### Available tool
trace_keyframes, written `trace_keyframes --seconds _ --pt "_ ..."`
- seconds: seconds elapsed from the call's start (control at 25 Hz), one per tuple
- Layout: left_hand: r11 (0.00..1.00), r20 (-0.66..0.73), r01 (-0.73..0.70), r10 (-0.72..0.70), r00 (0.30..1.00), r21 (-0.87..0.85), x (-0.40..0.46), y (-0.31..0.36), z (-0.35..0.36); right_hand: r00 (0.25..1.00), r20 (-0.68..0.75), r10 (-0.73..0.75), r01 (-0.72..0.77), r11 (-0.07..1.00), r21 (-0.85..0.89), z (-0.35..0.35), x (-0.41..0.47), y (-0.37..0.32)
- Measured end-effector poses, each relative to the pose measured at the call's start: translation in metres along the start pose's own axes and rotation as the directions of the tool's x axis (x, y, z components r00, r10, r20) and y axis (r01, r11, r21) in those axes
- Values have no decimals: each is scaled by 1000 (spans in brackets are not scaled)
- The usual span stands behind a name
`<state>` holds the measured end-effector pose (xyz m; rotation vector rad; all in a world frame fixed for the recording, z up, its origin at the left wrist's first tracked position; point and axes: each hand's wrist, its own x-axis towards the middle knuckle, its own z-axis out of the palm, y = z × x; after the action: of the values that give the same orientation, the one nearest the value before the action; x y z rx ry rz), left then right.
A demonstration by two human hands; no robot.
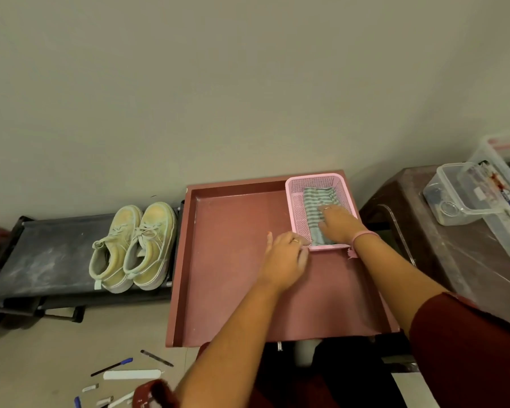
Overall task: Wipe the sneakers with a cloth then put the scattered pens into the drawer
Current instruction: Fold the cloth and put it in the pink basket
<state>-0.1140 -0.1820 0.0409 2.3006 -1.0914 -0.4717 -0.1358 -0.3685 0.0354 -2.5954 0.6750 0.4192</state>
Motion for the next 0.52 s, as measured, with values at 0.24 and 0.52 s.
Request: trace_keyframes --seconds 0.24,0.52 --pt "990 -143 118 -129 981 -82 -63 -23 -47 996 -69 -61 75 972 222 12 -80 -27" --pt "970 -181 195 -220 959 -146 -121 -43 -63 992 -110 -57 94 926 365 67 -143 -57"
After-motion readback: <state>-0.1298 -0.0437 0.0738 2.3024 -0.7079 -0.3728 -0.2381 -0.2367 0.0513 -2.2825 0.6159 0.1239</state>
